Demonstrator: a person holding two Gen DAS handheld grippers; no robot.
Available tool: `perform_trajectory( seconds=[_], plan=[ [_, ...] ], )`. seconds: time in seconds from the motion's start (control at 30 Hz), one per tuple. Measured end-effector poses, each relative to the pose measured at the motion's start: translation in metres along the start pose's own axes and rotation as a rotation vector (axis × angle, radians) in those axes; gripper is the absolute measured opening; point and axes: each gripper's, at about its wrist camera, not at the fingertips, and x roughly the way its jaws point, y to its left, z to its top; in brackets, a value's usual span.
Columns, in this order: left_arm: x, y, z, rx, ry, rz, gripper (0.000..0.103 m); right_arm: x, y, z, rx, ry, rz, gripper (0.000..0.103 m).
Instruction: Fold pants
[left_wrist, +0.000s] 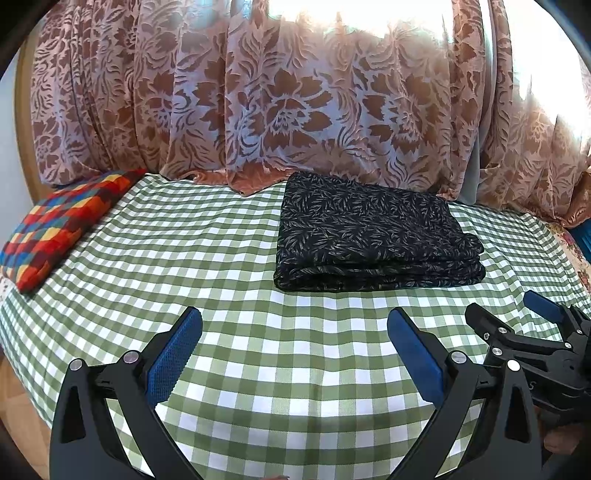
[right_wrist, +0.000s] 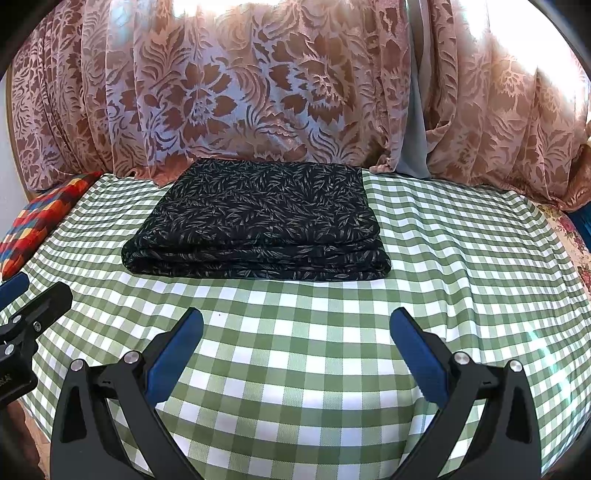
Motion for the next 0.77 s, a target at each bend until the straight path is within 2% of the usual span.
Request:
perform_trajectory(
  seconds=[0.4, 0.57, 0.77],
  plan=[
    [-0.002, 0.000, -0.001, 0.006, -0.014, -0.003, 0.099, 0.003, -0.002, -0.002, -0.002, 0.009, 0.004, 0.101],
    [0.008, 0.003, -0.001, -0.011, 0.029, 0.013, 0.099, 0.004, -0.005, -0.002, -0.001, 0.011, 0.004, 0.101],
    [0.028, 0.012, -0.008, -0.028, 0.092, 0.007, 0.099, 0.009, -0.030, -0.002, 0.028, 0.034, -0.030, 0.101]
  ],
)
